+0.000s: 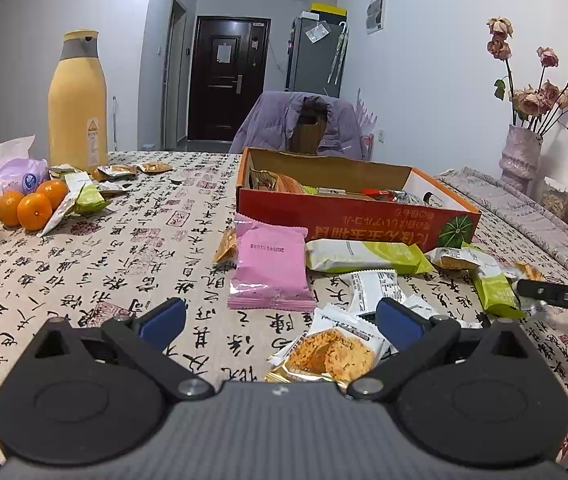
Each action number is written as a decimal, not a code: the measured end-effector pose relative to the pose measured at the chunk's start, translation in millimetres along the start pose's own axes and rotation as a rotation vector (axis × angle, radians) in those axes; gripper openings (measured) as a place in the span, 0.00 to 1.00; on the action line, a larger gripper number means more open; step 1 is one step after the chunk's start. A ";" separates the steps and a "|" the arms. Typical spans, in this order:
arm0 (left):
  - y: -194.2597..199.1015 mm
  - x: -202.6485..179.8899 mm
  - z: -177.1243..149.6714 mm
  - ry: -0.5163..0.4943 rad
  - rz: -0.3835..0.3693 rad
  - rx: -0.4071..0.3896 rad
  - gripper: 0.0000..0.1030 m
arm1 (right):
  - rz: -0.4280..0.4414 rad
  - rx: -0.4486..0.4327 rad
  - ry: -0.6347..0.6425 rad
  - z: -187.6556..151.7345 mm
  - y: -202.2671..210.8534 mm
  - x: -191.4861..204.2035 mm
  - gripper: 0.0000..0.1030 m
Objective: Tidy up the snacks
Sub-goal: 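Grasp a biscuit packet with the right tool while the left tool grasps another, then carry both biscuit packets over the orange box, then lower both biscuit packets into the orange box and open both tools, then move both tools back to the snack pile on the table, then grasp a white wrapped packet with the left tool while the right tool grasps another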
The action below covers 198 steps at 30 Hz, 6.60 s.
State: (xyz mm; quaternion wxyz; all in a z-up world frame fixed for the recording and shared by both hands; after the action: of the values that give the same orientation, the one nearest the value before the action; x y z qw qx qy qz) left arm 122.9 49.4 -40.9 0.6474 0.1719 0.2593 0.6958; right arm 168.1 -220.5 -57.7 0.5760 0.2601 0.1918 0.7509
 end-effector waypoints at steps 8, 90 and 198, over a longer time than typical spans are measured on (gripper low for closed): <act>-10.5 -13.5 -7.1 -0.029 -0.027 0.053 1.00 | 0.016 -0.055 0.067 -6.6 25.6 13.5 0.38; -170.8 -33.6 157.2 0.010 0.016 -0.052 0.46 | 0.042 -0.090 0.138 138.9 -136.9 87.9 0.39; 35.9 -62.5 -28.9 -0.087 0.019 0.070 0.41 | 0.047 0.042 0.145 -45.2 54.5 58.3 1.00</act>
State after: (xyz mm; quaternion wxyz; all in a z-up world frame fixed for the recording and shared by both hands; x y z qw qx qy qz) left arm 83.6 -17.4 -37.2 0.6450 0.2269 0.2532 0.6844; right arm 87.0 -178.0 -51.6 0.5370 0.2215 0.2427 0.7770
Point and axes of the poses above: each gripper's, at about its wrist camera, not at the fingertips, and y roughly against the way its jaws point, x to its left, z to its top, the point moved 6 cm from there along -y, roughly the way its jaws point, and after that the axes turned 8 degrees about x, right-handed, at the moved point
